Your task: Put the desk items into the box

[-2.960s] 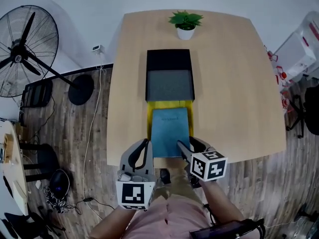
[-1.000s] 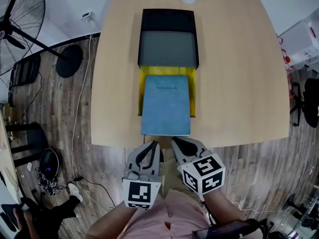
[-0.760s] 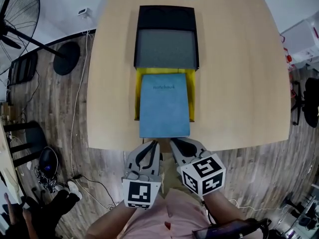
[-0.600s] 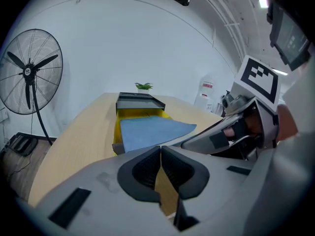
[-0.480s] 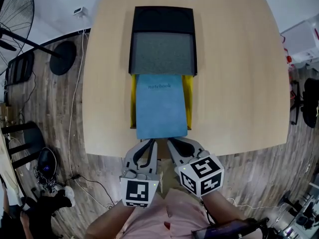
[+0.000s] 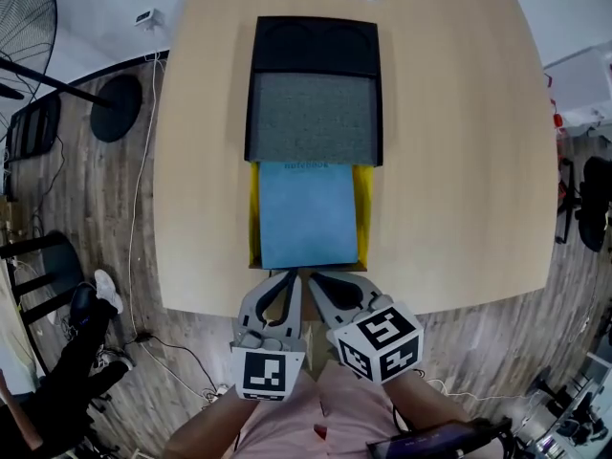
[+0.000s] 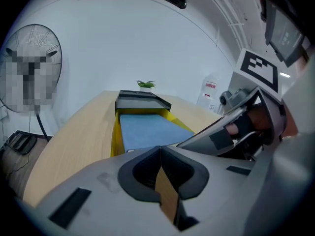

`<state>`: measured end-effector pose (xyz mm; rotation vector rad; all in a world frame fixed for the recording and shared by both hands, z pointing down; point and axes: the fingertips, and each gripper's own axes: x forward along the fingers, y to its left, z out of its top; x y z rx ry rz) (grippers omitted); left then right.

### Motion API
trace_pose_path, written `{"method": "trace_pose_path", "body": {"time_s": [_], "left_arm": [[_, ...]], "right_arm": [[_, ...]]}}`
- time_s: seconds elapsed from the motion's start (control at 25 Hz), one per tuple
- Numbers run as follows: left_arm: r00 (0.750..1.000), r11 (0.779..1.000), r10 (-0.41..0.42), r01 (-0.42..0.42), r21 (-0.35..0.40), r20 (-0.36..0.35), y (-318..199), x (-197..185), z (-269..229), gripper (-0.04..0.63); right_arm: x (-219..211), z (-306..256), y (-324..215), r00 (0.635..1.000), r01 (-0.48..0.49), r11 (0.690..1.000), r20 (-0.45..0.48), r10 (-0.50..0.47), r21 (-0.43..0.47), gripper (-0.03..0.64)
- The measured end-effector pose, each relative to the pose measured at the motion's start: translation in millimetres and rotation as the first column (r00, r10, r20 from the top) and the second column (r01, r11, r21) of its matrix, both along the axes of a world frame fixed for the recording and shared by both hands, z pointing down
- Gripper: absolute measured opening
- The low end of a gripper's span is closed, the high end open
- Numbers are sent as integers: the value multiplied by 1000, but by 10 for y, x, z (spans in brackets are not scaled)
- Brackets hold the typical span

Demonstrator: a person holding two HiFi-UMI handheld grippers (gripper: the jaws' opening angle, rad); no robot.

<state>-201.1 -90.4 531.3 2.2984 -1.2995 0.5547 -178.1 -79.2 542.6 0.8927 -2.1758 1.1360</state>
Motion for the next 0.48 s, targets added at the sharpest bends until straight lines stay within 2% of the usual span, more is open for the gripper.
{"method": "trace_pose_path", "body": {"time_s": [0.24, 0.48], "left_arm": [[1000, 1000, 5, -5, -17, -8, -9, 0, 22, 15], [1000, 999, -22, 22, 28, -11, -34, -62, -138, 15]], "right_arm": [[-62, -27, -91, 1000, 9, 1000, 24, -9, 9, 2], [-38, -117, -119, 1000, -5, 999, 22, 4, 52, 2]]}}
